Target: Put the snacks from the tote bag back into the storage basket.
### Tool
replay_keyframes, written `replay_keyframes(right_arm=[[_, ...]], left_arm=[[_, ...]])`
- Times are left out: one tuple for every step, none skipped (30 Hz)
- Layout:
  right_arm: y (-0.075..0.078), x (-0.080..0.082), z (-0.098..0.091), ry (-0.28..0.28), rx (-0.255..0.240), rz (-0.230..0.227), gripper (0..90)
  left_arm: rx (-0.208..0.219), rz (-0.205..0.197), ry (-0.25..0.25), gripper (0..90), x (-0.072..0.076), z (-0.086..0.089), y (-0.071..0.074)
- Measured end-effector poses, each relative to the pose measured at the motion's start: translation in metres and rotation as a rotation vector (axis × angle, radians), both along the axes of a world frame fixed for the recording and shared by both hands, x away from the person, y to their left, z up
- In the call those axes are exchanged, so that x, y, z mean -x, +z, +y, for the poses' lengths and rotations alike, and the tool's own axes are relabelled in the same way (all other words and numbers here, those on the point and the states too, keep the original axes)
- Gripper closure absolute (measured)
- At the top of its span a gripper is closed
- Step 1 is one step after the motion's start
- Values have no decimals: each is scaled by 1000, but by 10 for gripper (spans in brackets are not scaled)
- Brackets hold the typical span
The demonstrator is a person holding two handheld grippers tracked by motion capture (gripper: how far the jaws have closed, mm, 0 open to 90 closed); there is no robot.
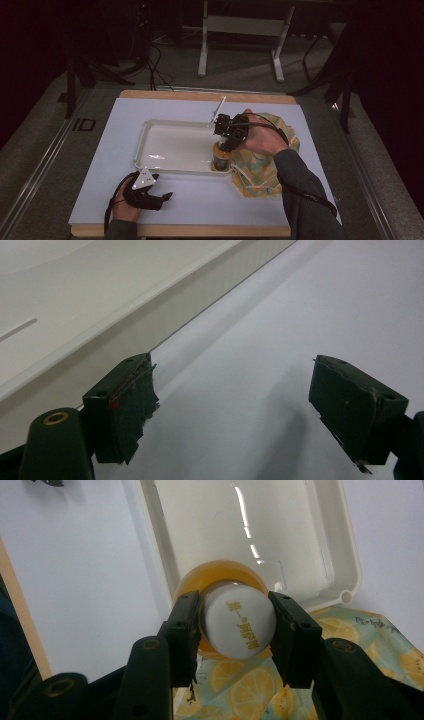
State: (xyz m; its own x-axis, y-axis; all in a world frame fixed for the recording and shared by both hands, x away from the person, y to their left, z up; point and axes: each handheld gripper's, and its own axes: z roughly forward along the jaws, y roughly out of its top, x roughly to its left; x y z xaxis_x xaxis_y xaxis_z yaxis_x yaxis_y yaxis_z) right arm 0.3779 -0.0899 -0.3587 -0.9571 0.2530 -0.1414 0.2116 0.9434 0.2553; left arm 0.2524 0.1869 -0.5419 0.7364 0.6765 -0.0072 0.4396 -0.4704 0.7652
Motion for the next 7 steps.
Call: replay_keyframes(right_arm=[[0,0,0,3,-1,-2,577],[0,0,-1,2,0,-3,574],[0,0,-1,2,0,-3,574],[-1,1,-1,5,-2,-5,564],[-2,1,-1,6,-5,-5,543],[-3,1,-1,12,-8,-9,532],[-4,2,-1,11,-9,-8,521]], left_arm=[[-1,1,0,186,0,0,0],[-1,0,0,186,0,0,0],[-1,0,0,186,0,0,0],[-2,0,0,186,0,0,0],[-2,0,0,186,0,0,0],[-2,0,0,186,0,0,0],[-2,0,0,186,0,0,0]])
